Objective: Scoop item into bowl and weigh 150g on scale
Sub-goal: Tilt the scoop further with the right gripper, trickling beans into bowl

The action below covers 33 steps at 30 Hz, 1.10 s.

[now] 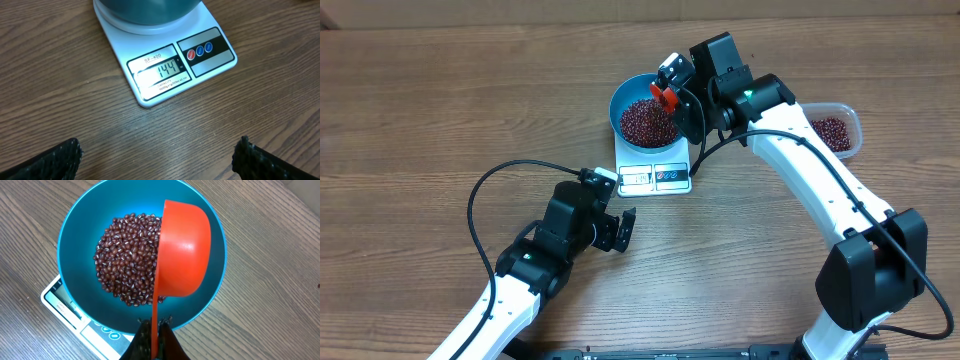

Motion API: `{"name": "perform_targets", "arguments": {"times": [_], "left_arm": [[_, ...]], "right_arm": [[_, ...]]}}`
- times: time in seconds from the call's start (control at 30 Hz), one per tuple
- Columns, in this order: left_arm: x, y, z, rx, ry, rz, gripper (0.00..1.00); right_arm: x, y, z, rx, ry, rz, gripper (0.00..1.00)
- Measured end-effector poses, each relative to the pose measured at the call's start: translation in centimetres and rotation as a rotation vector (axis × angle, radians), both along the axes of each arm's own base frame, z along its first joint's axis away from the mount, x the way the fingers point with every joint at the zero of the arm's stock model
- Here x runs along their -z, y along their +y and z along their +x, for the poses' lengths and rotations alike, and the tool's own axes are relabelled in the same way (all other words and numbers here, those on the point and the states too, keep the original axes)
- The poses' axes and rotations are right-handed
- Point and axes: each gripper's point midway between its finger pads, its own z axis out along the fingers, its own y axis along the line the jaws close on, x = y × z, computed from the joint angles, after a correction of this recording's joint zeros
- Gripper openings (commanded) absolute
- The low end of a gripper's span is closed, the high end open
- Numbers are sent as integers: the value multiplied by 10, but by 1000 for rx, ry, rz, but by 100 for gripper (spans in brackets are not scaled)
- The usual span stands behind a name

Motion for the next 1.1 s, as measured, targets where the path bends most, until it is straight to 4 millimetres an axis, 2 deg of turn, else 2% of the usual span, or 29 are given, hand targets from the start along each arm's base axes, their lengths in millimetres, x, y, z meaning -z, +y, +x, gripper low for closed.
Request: {"name": "perform_targets", "arguments": {"times": [1.1], "left_arm": [[0,0,0,0,0,0,100]], "right_arm": [[-2,0,5,-3,-25,-6,4]]}}
